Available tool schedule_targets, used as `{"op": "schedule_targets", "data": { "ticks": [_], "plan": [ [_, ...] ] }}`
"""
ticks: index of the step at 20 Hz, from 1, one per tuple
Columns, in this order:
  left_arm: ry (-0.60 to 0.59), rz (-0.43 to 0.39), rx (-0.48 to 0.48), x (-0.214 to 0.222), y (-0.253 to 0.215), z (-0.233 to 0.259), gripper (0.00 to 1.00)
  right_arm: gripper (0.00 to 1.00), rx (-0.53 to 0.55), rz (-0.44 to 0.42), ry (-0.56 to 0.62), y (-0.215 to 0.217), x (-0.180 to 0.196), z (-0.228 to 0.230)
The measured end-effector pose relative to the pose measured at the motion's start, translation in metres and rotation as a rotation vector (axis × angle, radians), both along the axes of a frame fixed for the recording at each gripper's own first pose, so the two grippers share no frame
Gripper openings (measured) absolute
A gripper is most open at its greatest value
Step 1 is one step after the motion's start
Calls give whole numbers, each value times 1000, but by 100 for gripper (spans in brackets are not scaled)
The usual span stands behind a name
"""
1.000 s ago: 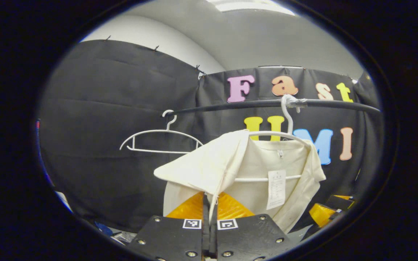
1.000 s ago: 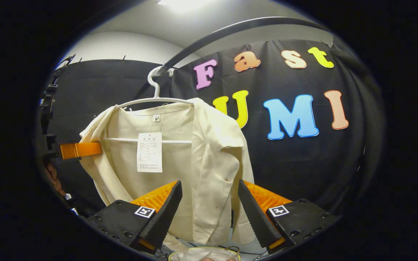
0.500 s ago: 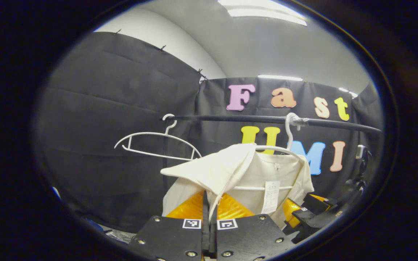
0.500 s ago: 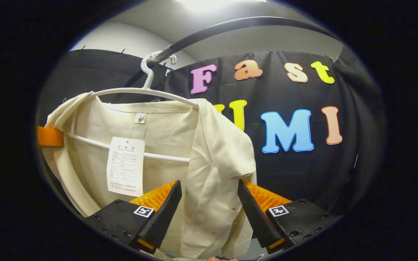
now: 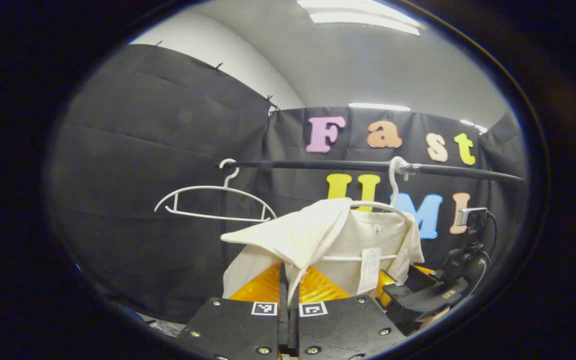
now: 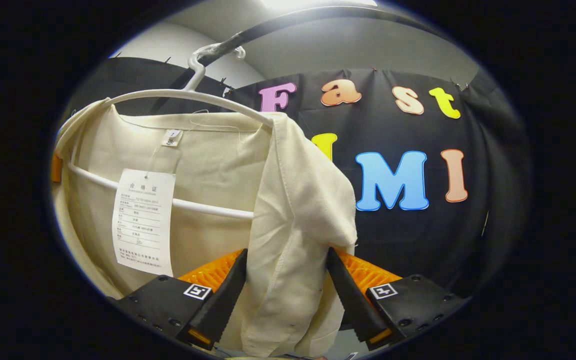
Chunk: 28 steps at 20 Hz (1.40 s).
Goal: Grasp the clothes on the hanger with both hands and then place them into the laundry hamper below.
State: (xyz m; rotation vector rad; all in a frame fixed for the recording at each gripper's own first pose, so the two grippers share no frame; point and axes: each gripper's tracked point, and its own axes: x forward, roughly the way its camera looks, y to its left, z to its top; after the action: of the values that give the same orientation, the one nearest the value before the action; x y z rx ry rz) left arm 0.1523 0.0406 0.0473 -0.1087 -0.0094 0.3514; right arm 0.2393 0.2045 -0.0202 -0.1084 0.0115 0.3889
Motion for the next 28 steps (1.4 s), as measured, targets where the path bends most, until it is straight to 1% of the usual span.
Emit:
{"op": "schedule_targets", "data": {
  "ticks": [3, 4, 5, 6, 7, 8, 9, 10, 11, 12, 15, 17, 18, 19, 20, 22, 24, 26, 28],
  "plan": [
    [-13, 14, -16, 0, 5, 3, 1, 86, -25, -19, -60, -12, 13, 5],
    [-16, 17, -19, 1, 7, 5, 1, 75, -43, -25, -66, -15, 19, 6],
    [-16, 19, -18, 3, 8, 4, 1, 54, -55, -21, -65, -15, 22, 5],
    [-14, 21, -17, 5, 9, 3, 1, 46, -64, -10, -67, -14, 26, 6],
    [-13, 22, -15, 6, 9, 3, 1, 33, -63, -8, -75, -16, 26, 8],
    [-13, 23, -9, 7, 10, 3, 1, 13, -44, 1, -77, -17, 27, 10],
    [-13, 24, 0, 6, 11, 4, 1, 13, -26, 33, -60, -12, 24, 9],
    [-15, 27, 13, 6, 13, 5, 1, 12, -11, 45, -49, -11, 26, 10],
    [-20, 28, 22, 5, 15, 7, 1, 4, -11, 53, -40, -15, 26, 10],
    [-25, 27, 28, 4, 16, 9, 1, 4, -13, 50, -43, -19, 27, 12],
    [-27, 33, 38, 4, 23, 10, 1, 4, -22, 11, -80, -36, 32, 28],
    [-23, 43, 28, 6, 26, 9, 1, 4, -15, -7, -108, -42, 32, 39],
    [-30, 51, 28, 7, 30, 11, 1, 0, -21, -18, -133, -45, 31, 46],
    [-37, 62, 34, 7, 34, 14, 0, 0, -35, -30, -154, -47, 31, 50],
    [-43, 72, 48, 6, 39, 19, 1, 4, -45, -38, -171, -49, 32, 52],
    [-54, 82, 75, 10, 47, 29, 1, 4, -38, -49, -180, -51, 37, 56],
    [-36, 79, 84, 19, 56, 24, 1, 4, -23, -57, -175, -53, 39, 61],
    [-41, 70, 82, 26, 64, 27, 1, 4, 4, -35, -153, -51, 37, 64],
    [-53, 58, 88, 32, 75, 35, 1, 4, 100, 52, -73, -45, 31, 63]
  ]
}}
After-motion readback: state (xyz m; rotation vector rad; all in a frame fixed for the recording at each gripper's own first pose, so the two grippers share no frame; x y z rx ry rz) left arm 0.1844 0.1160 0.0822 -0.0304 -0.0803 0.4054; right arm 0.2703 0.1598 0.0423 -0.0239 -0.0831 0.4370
